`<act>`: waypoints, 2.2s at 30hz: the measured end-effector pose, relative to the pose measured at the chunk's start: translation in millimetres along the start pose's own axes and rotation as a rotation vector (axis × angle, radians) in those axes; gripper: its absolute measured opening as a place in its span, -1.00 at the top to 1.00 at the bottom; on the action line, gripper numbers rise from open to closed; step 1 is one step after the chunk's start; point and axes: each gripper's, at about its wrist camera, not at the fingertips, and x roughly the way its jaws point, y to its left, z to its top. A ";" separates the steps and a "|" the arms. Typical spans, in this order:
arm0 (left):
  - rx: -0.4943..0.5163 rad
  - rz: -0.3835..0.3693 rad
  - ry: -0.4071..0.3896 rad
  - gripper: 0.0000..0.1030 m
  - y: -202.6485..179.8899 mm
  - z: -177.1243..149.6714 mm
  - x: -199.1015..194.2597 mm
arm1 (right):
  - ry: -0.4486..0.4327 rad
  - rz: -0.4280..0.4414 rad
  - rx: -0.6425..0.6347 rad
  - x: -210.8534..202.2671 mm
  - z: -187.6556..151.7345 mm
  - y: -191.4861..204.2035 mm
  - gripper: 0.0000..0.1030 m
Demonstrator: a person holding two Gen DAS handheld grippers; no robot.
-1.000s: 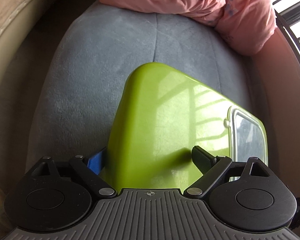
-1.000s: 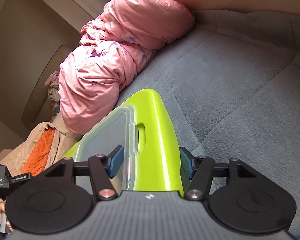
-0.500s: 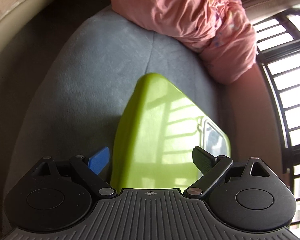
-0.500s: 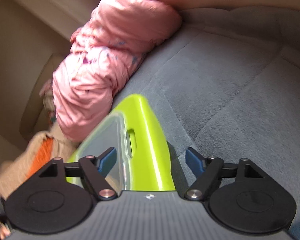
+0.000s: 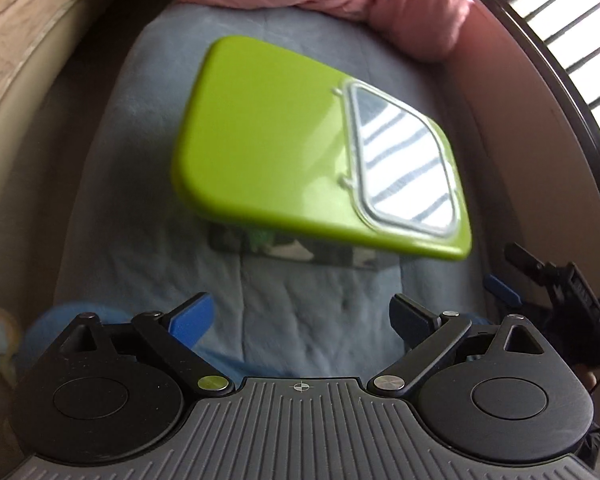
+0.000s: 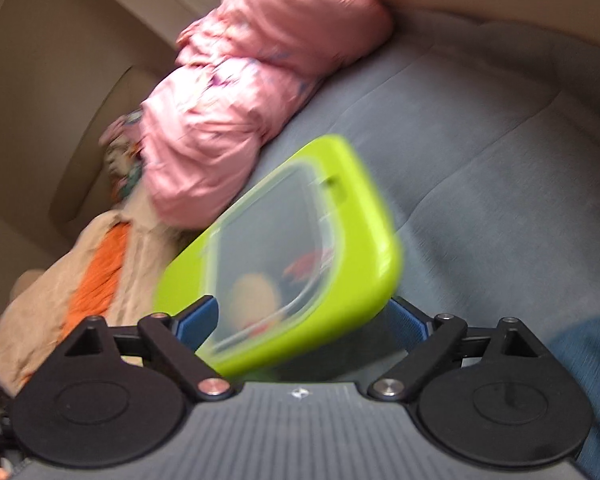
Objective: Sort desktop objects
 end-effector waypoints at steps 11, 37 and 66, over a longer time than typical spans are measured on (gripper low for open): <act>0.109 0.101 -0.137 -0.94 -53.9 -26.5 -45.8 | 0.099 0.051 -0.127 -40.6 -30.5 42.0 -1.00; -0.206 -0.003 -0.174 -1.00 58.3 47.4 25.6 | -0.206 -0.034 -0.294 -57.7 -30.2 57.6 -1.00; -0.238 -0.170 0.044 -0.92 87.1 189.3 157.4 | -0.027 0.017 0.027 97.3 82.2 -62.0 -0.19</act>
